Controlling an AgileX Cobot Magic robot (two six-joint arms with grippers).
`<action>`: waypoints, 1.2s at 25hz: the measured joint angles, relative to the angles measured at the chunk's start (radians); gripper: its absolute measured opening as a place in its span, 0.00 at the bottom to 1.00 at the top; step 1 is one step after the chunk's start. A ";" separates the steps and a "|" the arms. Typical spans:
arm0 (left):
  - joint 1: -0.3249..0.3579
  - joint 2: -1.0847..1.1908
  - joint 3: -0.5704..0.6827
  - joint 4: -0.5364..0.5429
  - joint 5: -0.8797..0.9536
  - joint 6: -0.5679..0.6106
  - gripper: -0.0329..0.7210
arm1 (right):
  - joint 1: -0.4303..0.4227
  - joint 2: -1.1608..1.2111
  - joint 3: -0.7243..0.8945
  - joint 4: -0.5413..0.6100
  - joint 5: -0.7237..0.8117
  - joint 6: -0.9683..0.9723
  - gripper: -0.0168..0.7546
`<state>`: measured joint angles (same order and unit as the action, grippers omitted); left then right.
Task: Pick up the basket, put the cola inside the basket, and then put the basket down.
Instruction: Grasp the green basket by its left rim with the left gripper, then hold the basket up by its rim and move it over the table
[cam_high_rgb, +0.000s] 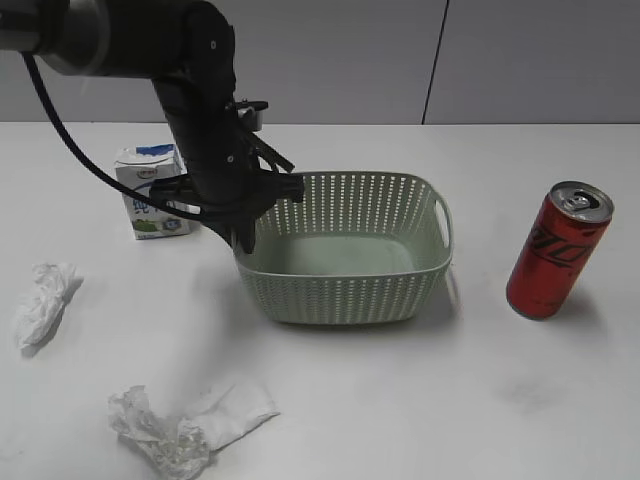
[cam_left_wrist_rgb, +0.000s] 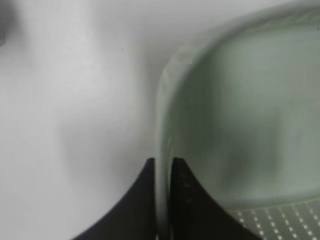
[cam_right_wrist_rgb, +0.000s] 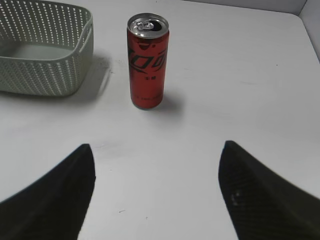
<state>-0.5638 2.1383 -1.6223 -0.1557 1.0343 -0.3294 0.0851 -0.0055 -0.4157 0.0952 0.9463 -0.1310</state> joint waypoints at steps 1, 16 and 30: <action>0.000 0.000 0.000 0.000 0.005 -0.003 0.05 | 0.000 0.000 0.000 0.000 0.000 0.000 0.78; -0.002 -0.112 -0.001 0.003 0.169 -0.055 0.04 | 0.000 0.000 0.000 0.000 0.000 -0.001 0.78; -0.005 -0.415 0.253 0.029 0.147 -0.059 0.04 | 0.000 0.000 0.000 0.009 0.000 0.000 0.78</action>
<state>-0.5690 1.7236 -1.3689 -0.1266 1.1815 -0.3879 0.0851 -0.0055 -0.4157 0.1044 0.9463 -0.1314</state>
